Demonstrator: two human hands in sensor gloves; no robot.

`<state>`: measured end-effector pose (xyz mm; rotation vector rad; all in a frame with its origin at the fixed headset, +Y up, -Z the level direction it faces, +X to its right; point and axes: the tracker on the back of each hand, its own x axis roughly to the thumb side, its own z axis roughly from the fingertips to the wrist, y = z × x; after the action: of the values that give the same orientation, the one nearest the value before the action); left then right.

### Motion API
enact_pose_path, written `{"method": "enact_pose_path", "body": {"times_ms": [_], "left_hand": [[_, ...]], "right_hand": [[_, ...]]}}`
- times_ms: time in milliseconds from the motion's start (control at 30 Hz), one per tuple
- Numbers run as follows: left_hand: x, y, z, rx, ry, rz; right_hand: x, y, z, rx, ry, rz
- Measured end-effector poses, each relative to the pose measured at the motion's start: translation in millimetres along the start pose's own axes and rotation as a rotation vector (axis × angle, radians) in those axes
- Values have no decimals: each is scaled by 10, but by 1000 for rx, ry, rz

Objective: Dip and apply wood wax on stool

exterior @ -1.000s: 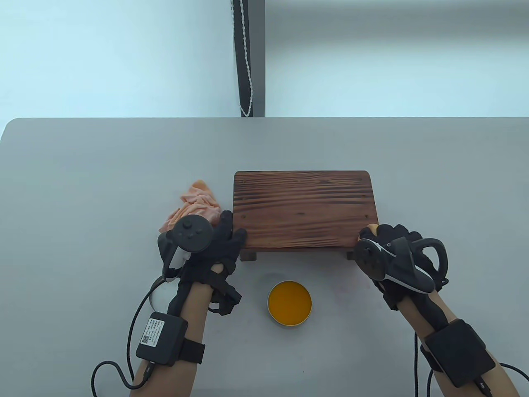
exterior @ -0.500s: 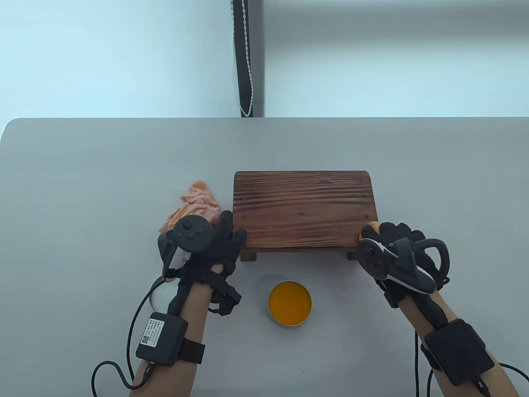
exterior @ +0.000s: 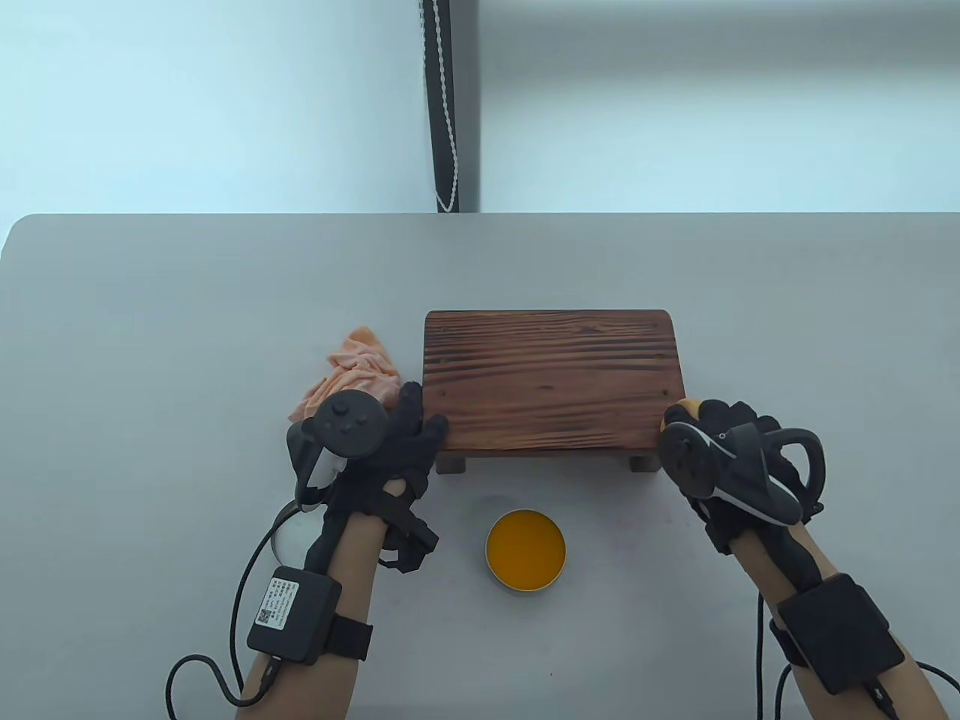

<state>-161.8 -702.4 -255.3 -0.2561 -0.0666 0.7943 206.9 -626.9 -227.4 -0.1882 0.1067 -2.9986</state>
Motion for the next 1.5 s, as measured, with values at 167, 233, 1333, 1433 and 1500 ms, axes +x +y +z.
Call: {"method": "enact_pose_path", "body": {"times_ms": [167,233,1333,1433,1500], "left_hand": [[3,-3,1,-2,-2,-3],[10,10,0,-23,4,-6],[51,153,628,174,-245,-381],[-80,148,614,156,-241,-364],[-125,182,598,156,-245,-321]], "right_hand": [[-327,76,-24,24,105,-60],[-445,65,32,8,138,-107],[-1211,1046,531,68,266,-378],[-1234,1191,515,173,283,-330],[-1276,1241,516,197,285,-333]]}}
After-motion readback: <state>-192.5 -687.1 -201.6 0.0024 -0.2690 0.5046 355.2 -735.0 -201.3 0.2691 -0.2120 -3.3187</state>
